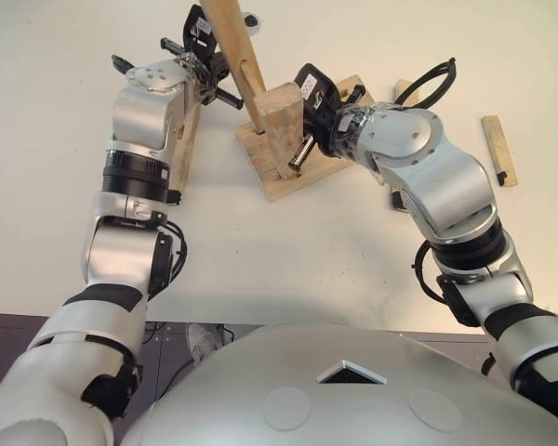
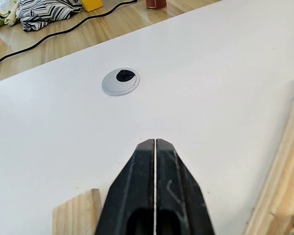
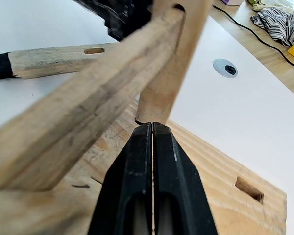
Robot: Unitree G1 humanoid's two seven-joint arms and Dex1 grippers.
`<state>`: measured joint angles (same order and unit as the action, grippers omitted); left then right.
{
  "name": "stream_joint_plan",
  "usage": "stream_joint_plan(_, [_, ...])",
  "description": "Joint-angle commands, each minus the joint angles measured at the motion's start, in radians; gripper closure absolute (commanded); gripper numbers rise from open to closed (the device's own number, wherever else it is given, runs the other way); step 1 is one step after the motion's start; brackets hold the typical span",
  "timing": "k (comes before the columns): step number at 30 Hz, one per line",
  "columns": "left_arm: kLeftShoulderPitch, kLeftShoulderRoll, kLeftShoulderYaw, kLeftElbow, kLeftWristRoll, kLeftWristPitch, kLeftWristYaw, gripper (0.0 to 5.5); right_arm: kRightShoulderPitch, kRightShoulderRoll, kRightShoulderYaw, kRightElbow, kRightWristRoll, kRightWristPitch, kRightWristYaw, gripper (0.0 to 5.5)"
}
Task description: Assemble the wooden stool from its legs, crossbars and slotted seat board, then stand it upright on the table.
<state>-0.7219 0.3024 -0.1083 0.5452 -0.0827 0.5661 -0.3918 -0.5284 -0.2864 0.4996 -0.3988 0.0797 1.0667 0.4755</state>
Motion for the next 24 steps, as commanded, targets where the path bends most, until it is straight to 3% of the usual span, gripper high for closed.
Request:
stream_joint_plan(1, [-0.073,-0.032,0.028,0.128,0.010,-0.090,0.009,5.50,-0.020,0.003,0.031,-0.007,0.015,-0.015,0.023,5.49])
stream_joint_plan(4, [-0.058,-0.023,0.032,0.127,0.019,-0.112,-0.002,5.50,-0.027,-0.019,0.000,0.026,0.007,-0.034,0.027,5.49])
stream_joint_plan(7, [0.088,0.042,0.034,-0.036,0.011,-0.072,-0.055,5.50,-0.029,-0.056,-0.070,0.086,0.001,-0.066,0.033,5.49])
stream_joint_plan(12, [0.423,0.271,-0.037,-0.563,-0.054,0.186,-0.285,5.50,-0.067,-0.095,-0.183,0.410,-0.017,-0.256,0.035,5.49])
stream_joint_plan(17, [0.600,0.522,-0.075,-0.936,-0.190,0.319,-0.550,5.50,-0.182,-0.057,-0.158,0.880,-0.058,-0.499,0.116,5.49])
stream_joint_plan(20, [0.616,0.502,-0.120,-1.054,-0.281,0.381,-0.591,5.50,-0.311,-0.012,-0.174,1.223,-0.097,-0.679,0.121,5.49])
stream_joint_plan(24, [0.581,0.392,-0.209,-1.001,-0.293,0.424,-0.526,5.50,-0.421,0.022,-0.158,1.496,-0.160,-0.805,0.167,5.49])
